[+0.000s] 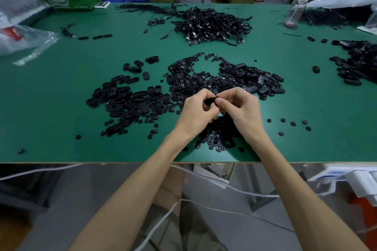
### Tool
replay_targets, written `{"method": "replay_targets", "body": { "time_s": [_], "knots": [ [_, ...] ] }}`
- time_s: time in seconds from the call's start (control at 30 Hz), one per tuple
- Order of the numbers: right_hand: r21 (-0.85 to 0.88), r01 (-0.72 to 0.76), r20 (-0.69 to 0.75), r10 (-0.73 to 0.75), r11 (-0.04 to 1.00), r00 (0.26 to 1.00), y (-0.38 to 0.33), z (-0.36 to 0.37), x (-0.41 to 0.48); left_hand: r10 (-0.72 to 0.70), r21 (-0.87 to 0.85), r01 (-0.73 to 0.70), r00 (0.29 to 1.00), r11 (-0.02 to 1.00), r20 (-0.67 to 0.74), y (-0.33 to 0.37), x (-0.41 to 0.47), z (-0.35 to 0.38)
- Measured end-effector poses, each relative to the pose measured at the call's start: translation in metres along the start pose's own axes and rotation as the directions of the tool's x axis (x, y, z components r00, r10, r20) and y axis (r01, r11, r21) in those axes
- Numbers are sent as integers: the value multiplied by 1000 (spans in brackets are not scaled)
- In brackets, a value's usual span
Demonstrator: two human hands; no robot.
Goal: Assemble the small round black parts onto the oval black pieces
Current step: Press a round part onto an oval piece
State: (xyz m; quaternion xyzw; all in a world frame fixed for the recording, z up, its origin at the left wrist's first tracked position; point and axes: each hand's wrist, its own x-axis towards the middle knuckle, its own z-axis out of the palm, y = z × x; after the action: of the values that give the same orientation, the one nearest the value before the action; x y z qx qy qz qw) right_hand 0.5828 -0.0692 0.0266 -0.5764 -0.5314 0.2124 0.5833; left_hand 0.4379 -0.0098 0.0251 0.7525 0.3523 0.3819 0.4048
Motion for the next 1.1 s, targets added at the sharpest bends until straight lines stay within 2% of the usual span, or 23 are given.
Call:
{"method": "replay_targets", "body": {
  "time_s": [0.33, 0.9, 1.1],
  "knots": [
    [40, -9, -40, 10, 999, 999, -2, -3, 0, 4, -138, 3, 999, 990, 53, 6, -1, -5],
    [-5, -23, -42, 23, 1000, 999, -2, 0, -2, -22, -63, 24, 999, 998, 32, 0, 1, 0],
    [-35, -39, -56, 37, 999, 998, -2, 0, -2, -17, -94, 22, 999, 995, 51, -2, 2, -1]
  ]
}}
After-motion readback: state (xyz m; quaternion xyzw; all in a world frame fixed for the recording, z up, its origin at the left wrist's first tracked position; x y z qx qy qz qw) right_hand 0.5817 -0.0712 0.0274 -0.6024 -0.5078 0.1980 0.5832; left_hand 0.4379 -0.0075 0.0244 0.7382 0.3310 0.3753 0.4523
